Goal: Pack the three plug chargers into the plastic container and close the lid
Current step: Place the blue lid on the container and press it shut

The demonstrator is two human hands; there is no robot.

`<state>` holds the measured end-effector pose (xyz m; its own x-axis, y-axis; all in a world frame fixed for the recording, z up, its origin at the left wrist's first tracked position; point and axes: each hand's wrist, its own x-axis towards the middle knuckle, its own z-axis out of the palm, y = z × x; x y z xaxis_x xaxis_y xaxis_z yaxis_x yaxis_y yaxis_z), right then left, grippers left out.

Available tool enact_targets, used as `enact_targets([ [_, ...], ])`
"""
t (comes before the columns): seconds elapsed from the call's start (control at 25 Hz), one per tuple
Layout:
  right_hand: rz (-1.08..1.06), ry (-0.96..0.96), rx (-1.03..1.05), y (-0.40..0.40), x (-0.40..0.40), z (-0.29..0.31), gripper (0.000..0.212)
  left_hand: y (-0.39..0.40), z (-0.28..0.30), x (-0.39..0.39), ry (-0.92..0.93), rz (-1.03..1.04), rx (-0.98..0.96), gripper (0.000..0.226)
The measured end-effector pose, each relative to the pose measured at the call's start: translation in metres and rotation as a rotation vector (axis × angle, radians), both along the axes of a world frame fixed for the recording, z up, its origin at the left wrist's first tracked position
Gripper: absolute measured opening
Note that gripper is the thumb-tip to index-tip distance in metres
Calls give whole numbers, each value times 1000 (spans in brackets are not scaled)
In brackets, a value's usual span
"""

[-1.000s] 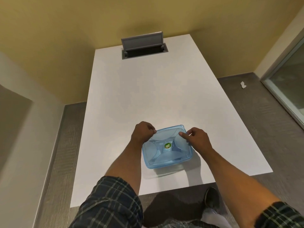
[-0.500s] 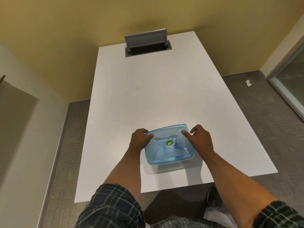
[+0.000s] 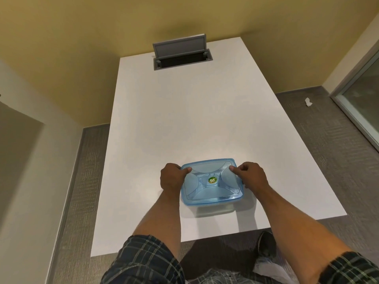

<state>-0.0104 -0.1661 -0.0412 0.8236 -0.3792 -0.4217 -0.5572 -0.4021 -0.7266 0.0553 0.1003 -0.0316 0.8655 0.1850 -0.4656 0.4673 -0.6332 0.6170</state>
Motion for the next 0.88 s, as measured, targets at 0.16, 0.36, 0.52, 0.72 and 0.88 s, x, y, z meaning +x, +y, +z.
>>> enact_targets([
  [0.16, 35, 9, 51, -5, 3, -1, 50, 5, -1, 2, 53, 102, -120, 55],
  [0.36, 93, 33, 1, -8, 5, -5, 58, 5, 3, -2, 56, 174, -149, 61],
  [0.52, 157, 80, 89, -18, 8, -2, 55, 5, 2, -3, 58, 155, -120, 59],
  [0.72, 419, 412, 236, -34, 2, -1, 73, 6, 0, -2, 55, 131, -100, 55],
  [0.88, 401, 439, 338, -35, -4, -4, 67, 7, 0, -1, 80, 97, -123, 59],
])
